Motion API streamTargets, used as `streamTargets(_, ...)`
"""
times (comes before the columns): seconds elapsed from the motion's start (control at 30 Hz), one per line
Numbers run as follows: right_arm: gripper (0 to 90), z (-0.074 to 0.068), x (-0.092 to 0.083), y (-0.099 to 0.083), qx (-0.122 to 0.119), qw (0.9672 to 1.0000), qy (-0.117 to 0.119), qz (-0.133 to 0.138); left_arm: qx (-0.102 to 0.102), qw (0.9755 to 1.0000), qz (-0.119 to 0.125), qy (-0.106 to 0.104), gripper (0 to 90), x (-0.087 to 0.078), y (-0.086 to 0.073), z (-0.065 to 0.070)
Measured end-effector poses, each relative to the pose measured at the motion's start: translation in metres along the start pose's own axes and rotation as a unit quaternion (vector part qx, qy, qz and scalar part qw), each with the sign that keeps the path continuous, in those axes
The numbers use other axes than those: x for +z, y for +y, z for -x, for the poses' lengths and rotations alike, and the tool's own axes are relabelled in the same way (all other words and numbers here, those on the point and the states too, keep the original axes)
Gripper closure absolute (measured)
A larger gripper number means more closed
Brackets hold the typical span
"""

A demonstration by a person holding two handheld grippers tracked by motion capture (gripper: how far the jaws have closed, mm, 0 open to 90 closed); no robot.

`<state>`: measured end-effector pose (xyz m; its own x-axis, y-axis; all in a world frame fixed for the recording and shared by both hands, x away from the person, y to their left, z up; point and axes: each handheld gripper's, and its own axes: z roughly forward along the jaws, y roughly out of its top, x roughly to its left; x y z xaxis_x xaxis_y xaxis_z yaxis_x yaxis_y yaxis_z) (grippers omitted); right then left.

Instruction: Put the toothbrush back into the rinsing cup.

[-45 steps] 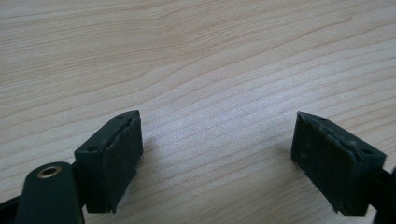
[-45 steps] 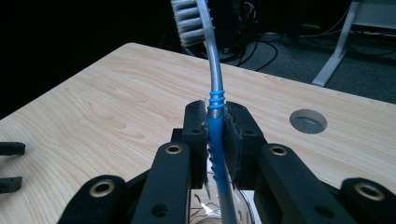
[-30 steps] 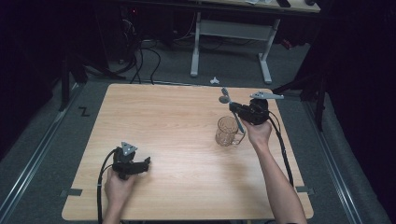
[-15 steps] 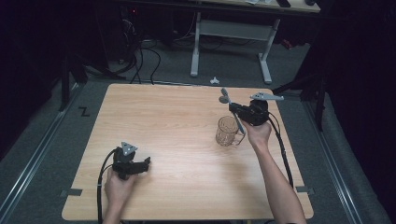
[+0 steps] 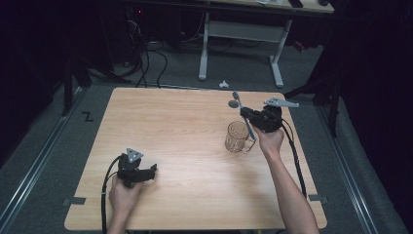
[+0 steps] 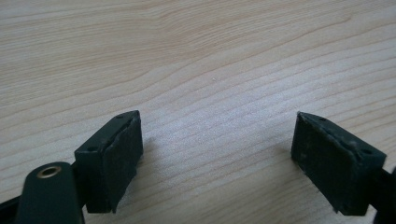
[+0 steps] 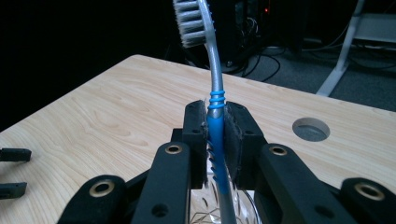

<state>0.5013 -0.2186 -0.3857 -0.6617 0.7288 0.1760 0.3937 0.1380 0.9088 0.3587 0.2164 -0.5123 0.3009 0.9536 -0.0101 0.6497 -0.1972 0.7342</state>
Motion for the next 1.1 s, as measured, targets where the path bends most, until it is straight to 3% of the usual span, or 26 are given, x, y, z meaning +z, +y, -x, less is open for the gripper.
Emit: streamTargets(1.1,79.1,0.001,-0.012,-0.009,-0.011,0.9997,0.011,0.021,-0.001,1.0,0.0,0.0,17.2,0.0,0.0,0.0)
